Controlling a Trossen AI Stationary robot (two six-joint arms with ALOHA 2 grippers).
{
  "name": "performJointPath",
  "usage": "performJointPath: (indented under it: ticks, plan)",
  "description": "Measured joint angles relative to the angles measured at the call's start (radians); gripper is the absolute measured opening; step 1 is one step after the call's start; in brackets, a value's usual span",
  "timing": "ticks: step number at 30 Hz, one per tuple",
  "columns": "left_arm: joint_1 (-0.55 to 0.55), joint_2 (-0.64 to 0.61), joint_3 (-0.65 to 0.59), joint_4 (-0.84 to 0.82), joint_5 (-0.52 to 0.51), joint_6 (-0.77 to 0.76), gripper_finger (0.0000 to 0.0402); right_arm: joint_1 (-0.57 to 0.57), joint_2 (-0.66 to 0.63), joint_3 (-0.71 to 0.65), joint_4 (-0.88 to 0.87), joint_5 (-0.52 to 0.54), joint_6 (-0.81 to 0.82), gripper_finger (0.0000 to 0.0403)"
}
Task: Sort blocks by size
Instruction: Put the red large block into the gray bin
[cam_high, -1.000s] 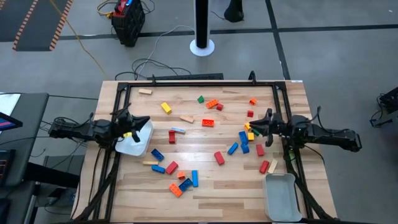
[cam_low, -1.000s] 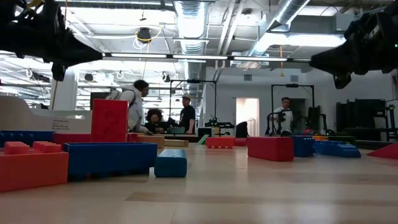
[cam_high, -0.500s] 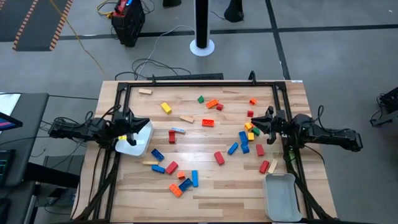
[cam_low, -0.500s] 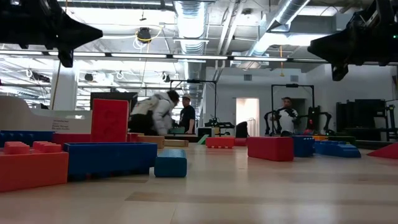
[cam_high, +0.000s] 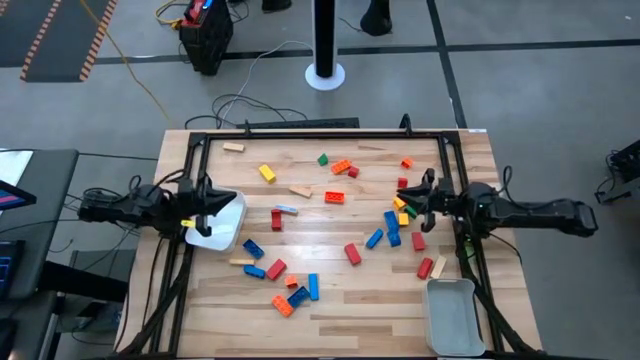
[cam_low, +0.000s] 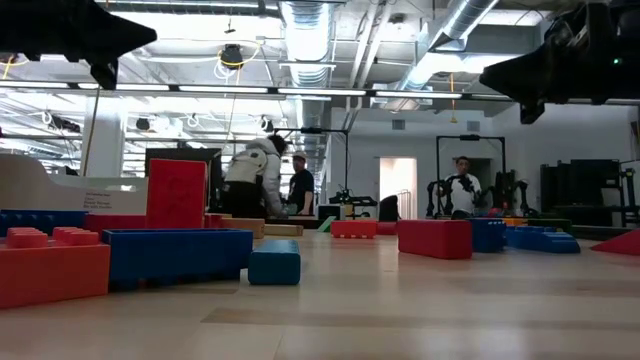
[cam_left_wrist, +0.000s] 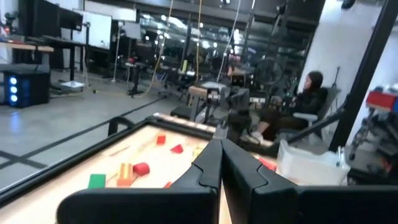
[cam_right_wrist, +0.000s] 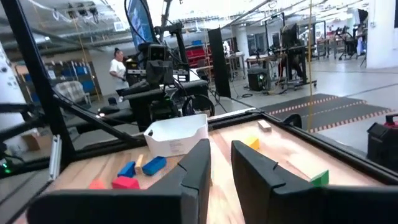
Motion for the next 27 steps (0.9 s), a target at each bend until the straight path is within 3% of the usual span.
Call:
performJointPath:
  ticks: [6, 13, 20, 27]
  plan:
    - [0.000, 0.000, 0.000, -0.046, -0.101, 0.020, 0.0012, 0.003, 0.153, 0.052, 0.000, 0.001, -0.015, 0.0112]
    - [0.000, 0.035, 0.037, -0.065, -0.153, -0.006, 0.0081, 0.052, 0.393, 0.253, -0.128, 0.004, -0.053, 0.0183]
    - [0.000, 0.203, 0.118, -0.181, -0.156, -0.089, 0.0156, 0.052, 0.609, 0.419, -0.243, 0.009, -0.084, 0.0252]
    - [0.000, 0.440, 0.177, -0.183, -0.157, -0.093, 0.0174, 0.075, 0.795, 0.548, -0.315, 0.011, -0.115, 0.0262]
